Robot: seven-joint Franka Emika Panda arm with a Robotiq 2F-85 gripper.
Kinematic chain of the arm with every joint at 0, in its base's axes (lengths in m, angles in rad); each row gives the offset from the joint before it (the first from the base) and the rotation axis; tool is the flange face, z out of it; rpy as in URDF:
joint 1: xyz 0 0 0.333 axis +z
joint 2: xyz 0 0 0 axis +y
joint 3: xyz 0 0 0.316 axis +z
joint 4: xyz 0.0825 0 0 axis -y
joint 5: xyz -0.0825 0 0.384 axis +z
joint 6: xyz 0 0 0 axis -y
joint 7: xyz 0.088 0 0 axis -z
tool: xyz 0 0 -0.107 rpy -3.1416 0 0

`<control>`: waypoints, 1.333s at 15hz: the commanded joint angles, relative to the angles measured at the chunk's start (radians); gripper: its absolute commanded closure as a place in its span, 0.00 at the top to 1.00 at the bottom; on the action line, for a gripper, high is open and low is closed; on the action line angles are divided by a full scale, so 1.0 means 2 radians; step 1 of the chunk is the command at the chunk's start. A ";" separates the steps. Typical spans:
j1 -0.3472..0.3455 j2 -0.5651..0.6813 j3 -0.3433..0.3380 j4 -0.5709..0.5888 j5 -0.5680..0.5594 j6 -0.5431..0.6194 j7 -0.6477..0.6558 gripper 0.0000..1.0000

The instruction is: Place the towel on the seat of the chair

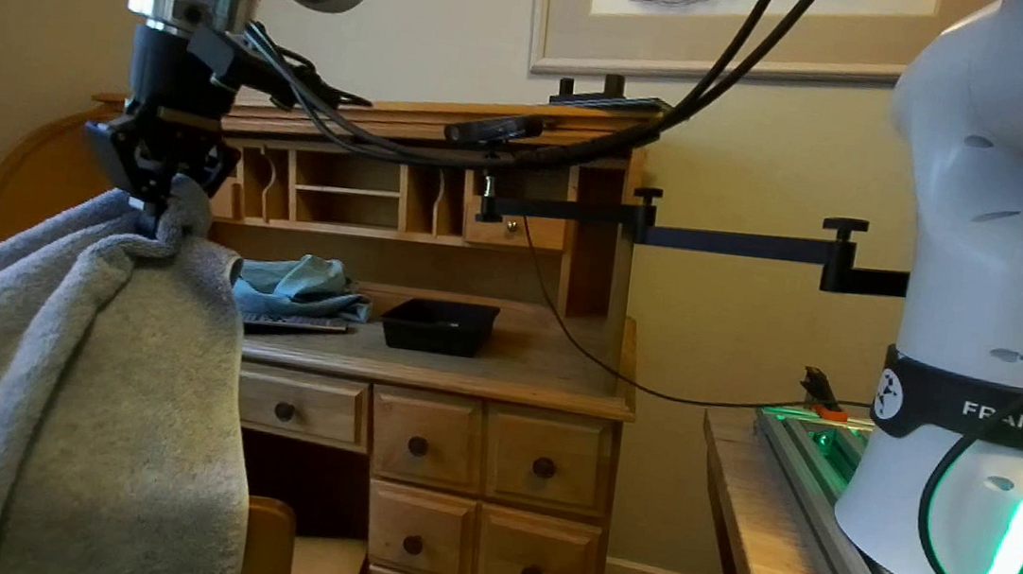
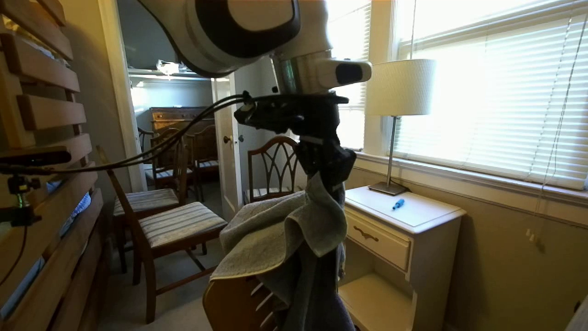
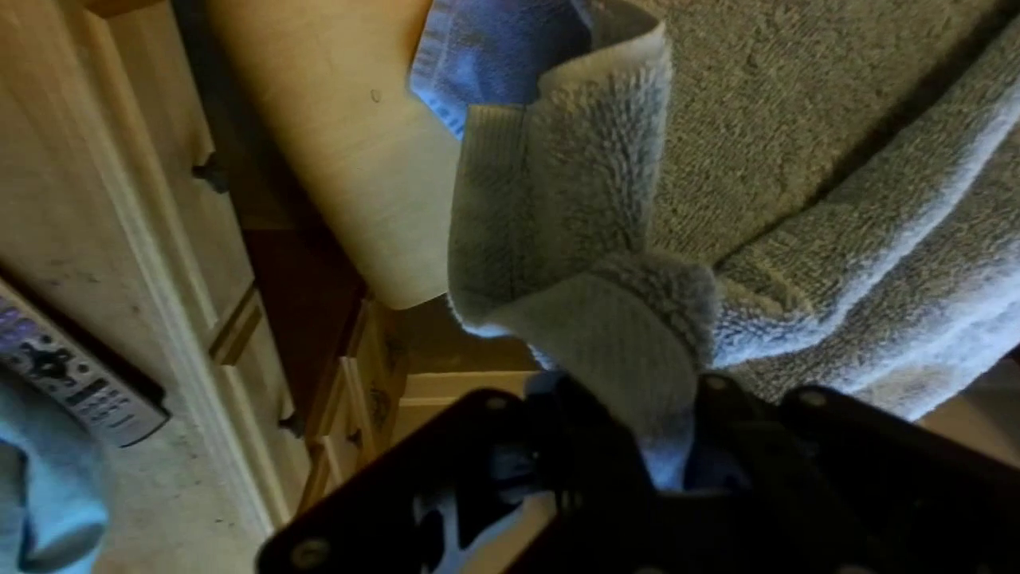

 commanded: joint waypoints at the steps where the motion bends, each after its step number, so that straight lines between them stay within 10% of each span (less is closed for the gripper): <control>1: 0.017 -0.024 -0.044 -0.017 -0.085 0.018 0.105 0.05; 8: 0.035 -0.006 -0.101 0.004 -0.219 0.001 0.278 0.05; 20: 0.022 0.036 -0.126 0.010 -0.230 0.013 0.343 0.05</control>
